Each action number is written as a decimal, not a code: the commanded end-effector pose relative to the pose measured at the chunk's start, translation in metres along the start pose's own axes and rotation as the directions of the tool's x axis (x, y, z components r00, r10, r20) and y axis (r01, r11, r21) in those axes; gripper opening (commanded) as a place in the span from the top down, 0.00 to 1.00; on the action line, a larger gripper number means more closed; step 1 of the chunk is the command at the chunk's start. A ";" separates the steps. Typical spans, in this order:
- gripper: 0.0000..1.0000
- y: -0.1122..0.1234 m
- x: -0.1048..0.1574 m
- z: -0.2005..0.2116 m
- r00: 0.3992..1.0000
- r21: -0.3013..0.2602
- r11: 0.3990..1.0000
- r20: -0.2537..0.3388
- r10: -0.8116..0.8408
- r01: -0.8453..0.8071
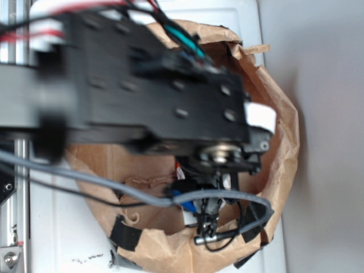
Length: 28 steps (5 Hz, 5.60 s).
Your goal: Grab the white paper.
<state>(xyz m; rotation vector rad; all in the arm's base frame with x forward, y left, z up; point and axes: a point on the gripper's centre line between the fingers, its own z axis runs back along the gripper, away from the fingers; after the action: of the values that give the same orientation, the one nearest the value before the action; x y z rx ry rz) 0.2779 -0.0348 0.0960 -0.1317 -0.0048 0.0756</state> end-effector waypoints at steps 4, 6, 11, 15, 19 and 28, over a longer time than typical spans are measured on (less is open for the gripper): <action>1.00 -0.011 0.011 -0.040 0.997 -0.049 0.998 0.060 -0.044 0.047; 1.00 -0.013 0.026 0.008 1.000 -0.137 0.990 0.023 0.021 -0.018; 0.00 0.004 0.030 0.053 0.998 -0.234 0.971 0.041 0.054 -0.043; 0.00 -0.014 0.027 -0.013 0.992 -0.149 0.987 0.096 0.081 -0.066; 0.00 -0.007 0.022 0.007 0.964 -0.211 0.946 0.053 0.262 -0.245; 1.00 -0.035 0.034 -0.052 0.932 -0.167 0.946 0.193 0.307 -0.277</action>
<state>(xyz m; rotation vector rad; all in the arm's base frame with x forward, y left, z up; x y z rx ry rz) 0.3117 -0.0701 0.0398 -0.2401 -0.1642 0.4082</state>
